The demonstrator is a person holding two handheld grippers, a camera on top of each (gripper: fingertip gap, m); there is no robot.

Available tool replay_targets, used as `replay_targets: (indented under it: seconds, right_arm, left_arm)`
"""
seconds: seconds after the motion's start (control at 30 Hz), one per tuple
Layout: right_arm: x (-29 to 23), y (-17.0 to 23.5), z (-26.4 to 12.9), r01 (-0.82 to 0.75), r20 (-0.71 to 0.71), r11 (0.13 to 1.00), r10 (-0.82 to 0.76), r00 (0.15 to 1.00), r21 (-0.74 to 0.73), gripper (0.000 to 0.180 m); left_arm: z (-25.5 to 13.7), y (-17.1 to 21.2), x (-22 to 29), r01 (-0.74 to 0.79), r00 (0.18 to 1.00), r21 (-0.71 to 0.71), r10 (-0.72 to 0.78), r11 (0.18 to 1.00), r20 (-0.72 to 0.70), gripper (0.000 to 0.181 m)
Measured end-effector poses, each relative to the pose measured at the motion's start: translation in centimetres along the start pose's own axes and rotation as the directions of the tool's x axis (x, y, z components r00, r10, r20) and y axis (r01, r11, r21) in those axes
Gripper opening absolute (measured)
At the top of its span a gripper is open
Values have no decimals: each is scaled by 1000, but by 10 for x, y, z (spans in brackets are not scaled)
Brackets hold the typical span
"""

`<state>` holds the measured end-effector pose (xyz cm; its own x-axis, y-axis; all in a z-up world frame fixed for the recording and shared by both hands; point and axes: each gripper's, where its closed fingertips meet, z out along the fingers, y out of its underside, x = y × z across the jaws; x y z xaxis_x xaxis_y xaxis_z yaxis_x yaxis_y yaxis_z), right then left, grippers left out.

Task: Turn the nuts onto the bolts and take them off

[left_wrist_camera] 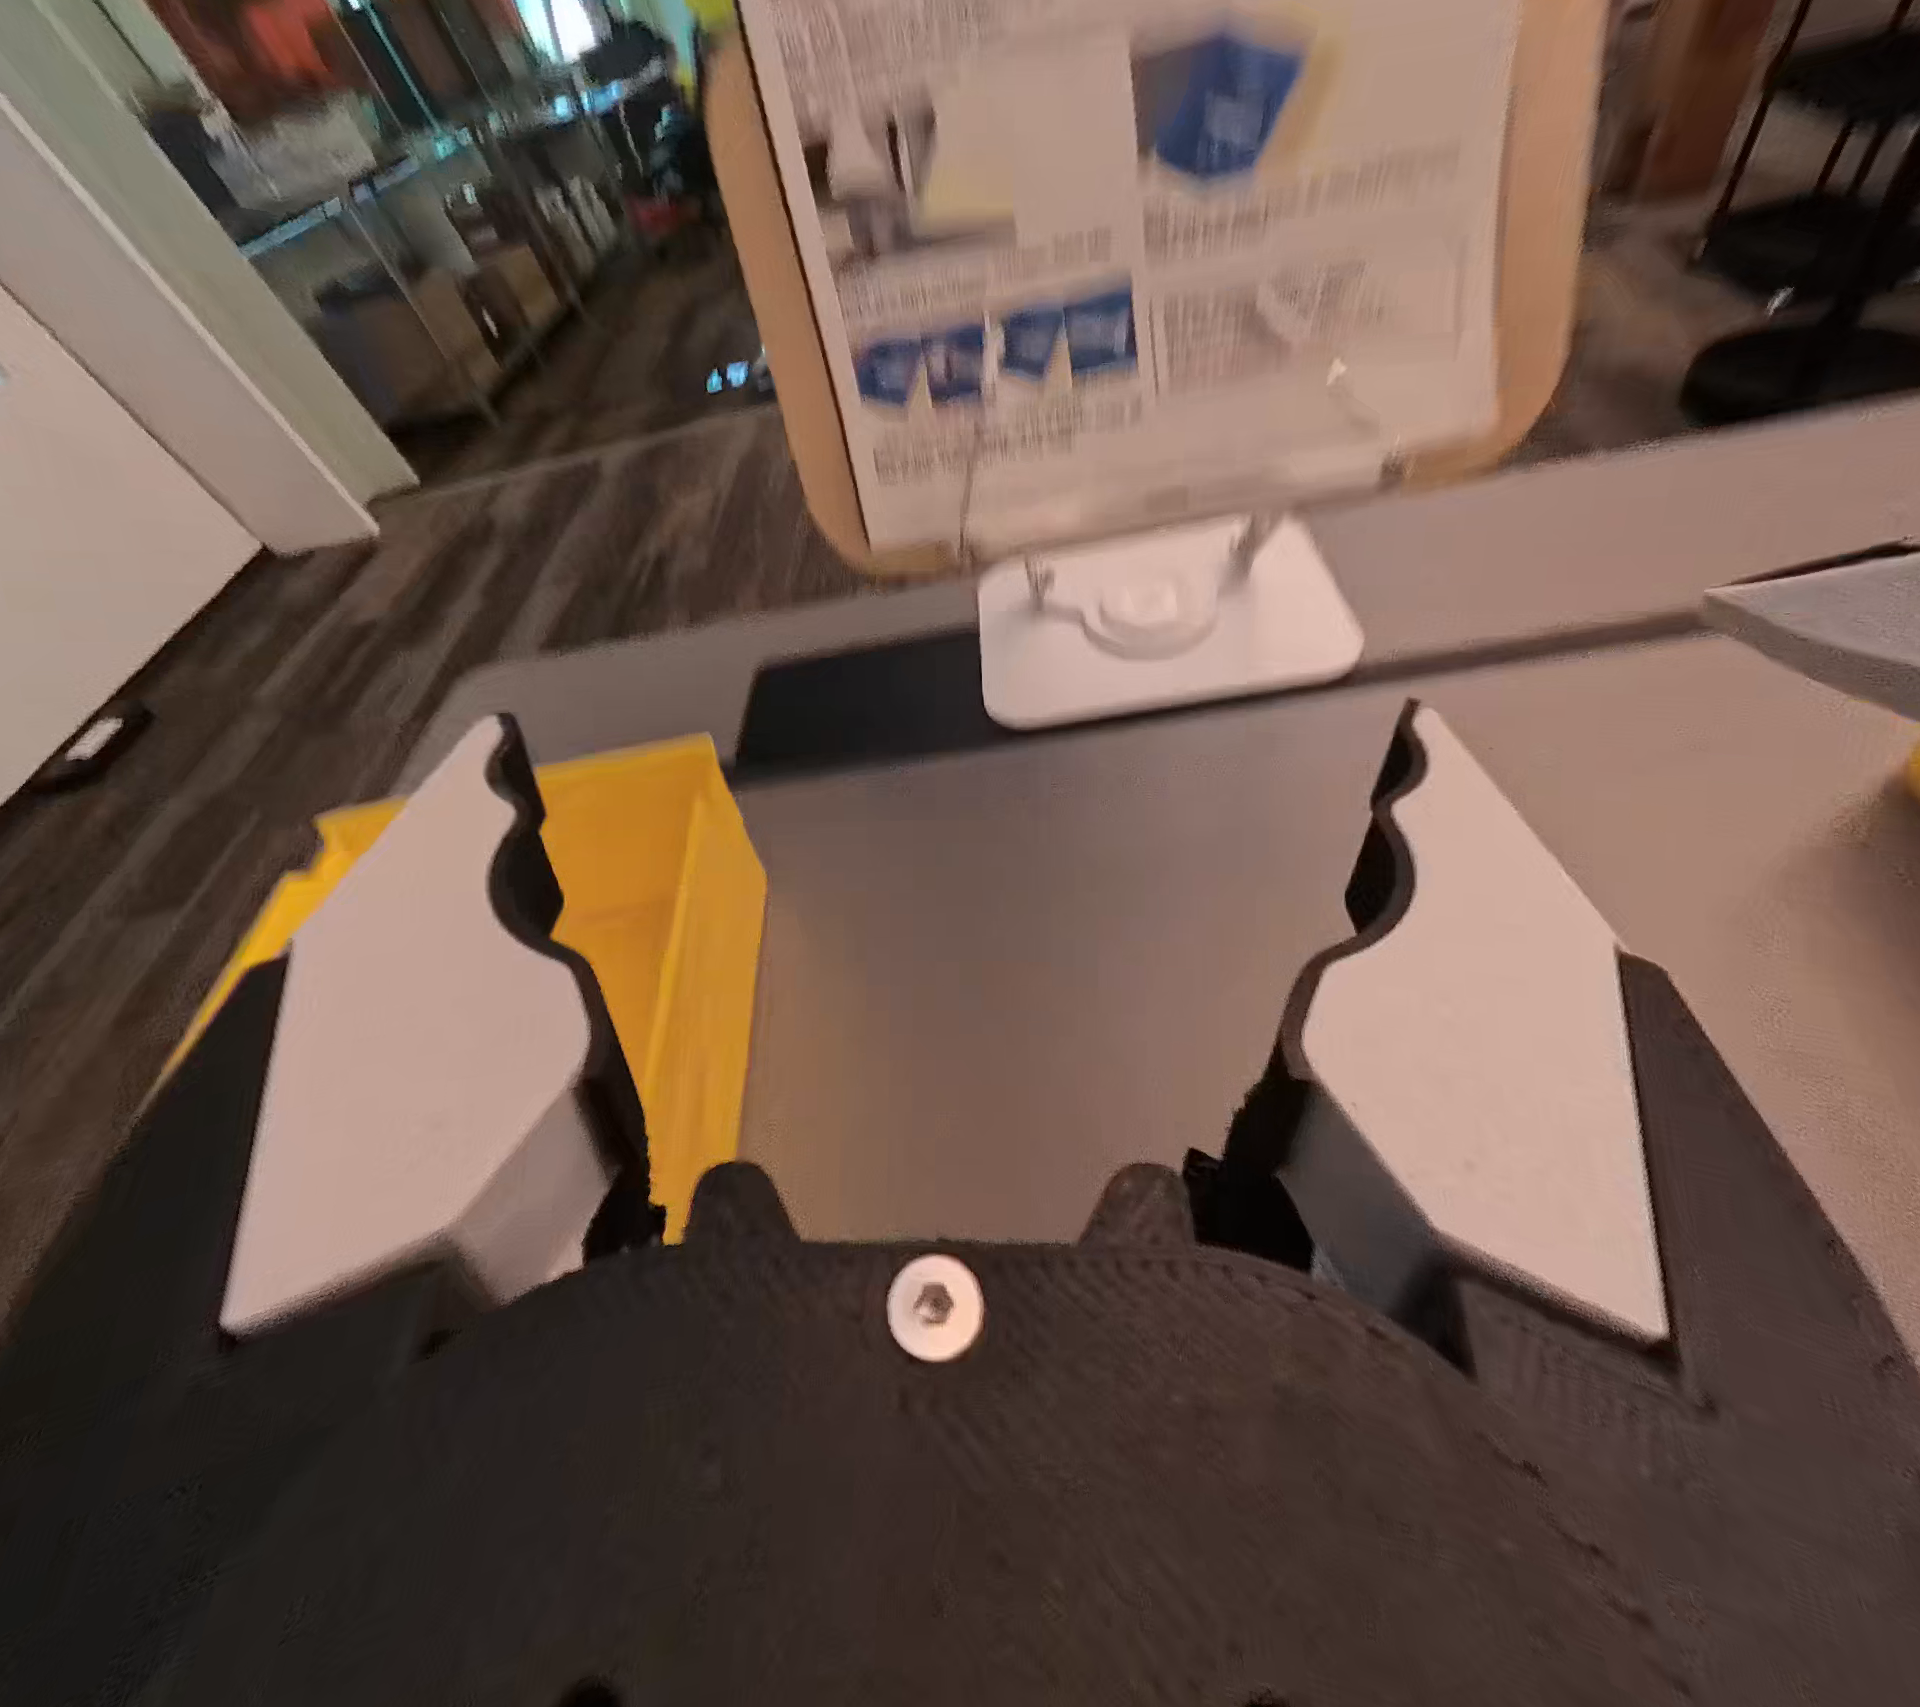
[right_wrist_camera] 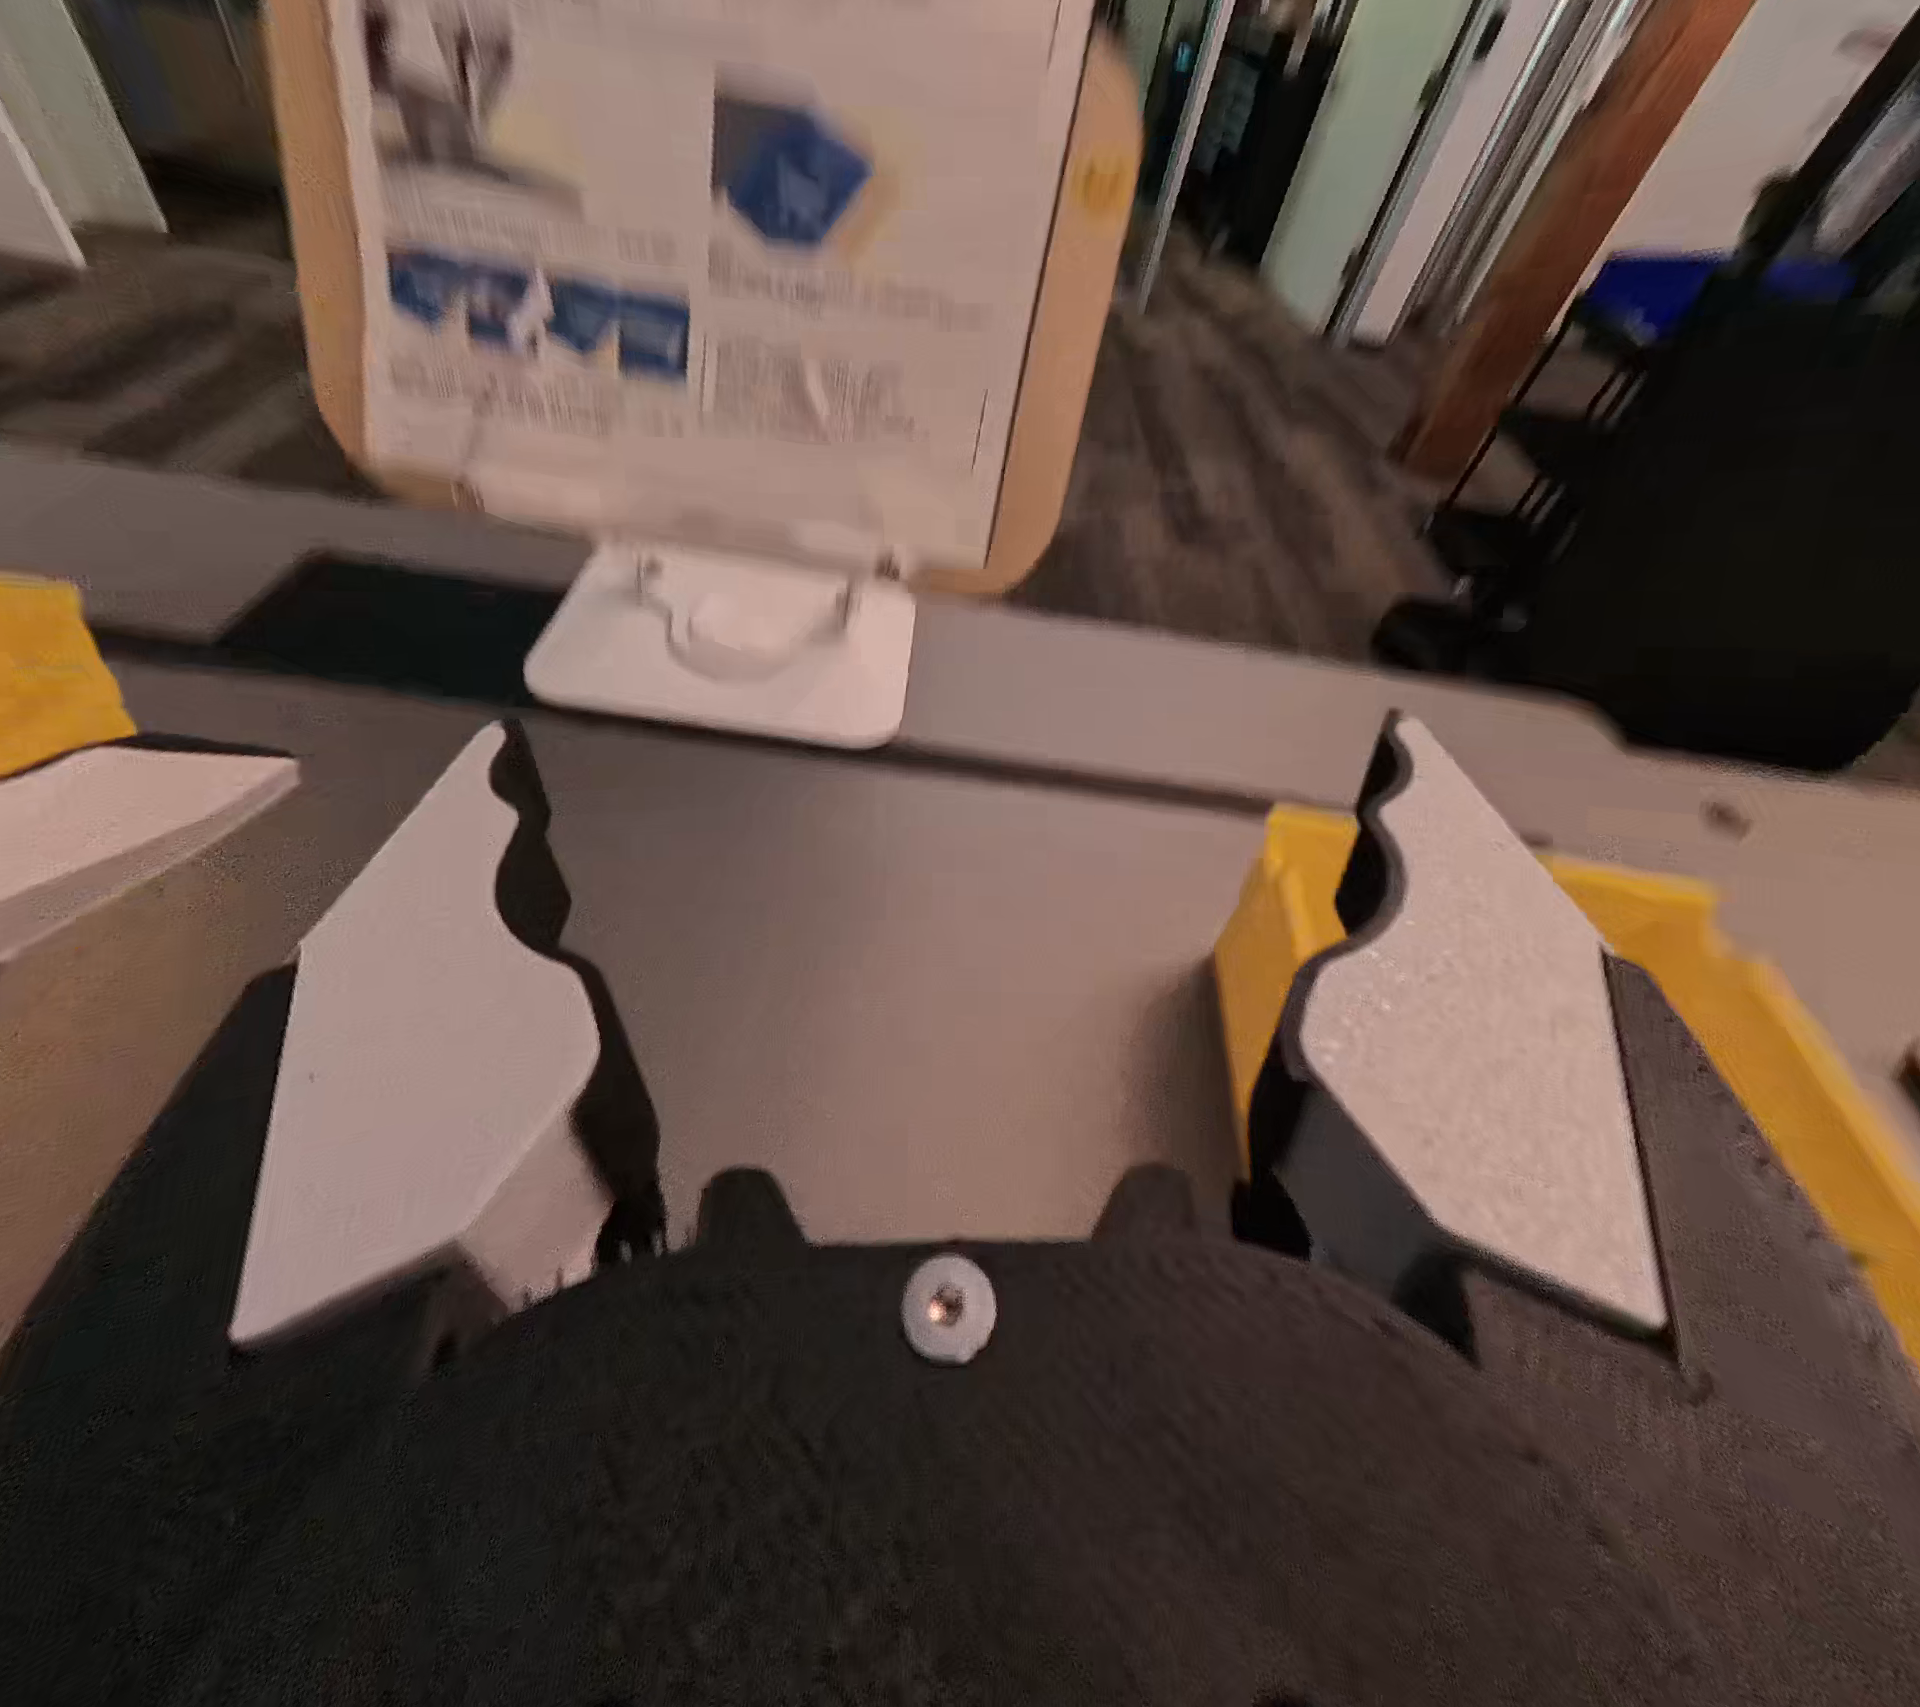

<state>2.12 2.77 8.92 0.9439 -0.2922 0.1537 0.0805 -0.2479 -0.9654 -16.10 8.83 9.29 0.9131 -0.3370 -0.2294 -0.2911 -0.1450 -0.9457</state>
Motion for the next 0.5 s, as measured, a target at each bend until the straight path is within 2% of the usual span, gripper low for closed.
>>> replay_targets:
  seconds: [0.1, 0.2, 0.3, 0.5]
  right_arm:
    - [-19, 84, 22, -54, 17, 987, 57, 998, -153, 150]
    - [-36, 138, 32, -77, 30, 964, 87, 996, -256, 150]
    - [-50, 171, 34, -132, 35, 937, 151, 988, -324, 150]
    - [-73, 223, 32, -134, 47, 878, 175, 983, -459, 150]
  left_arm:
    - [20, 81, 15, 9, 1000, -121, -10, 993, -5, 153]
    - [29, 141, 26, 85, 996, -240, -92, 967, -20, 153]
    - [30, 176, 34, 143, 987, -321, -158, 936, -20, 150]
    - [28, 219, 46, 124, 990, -393, -141, 911, -15, 153]
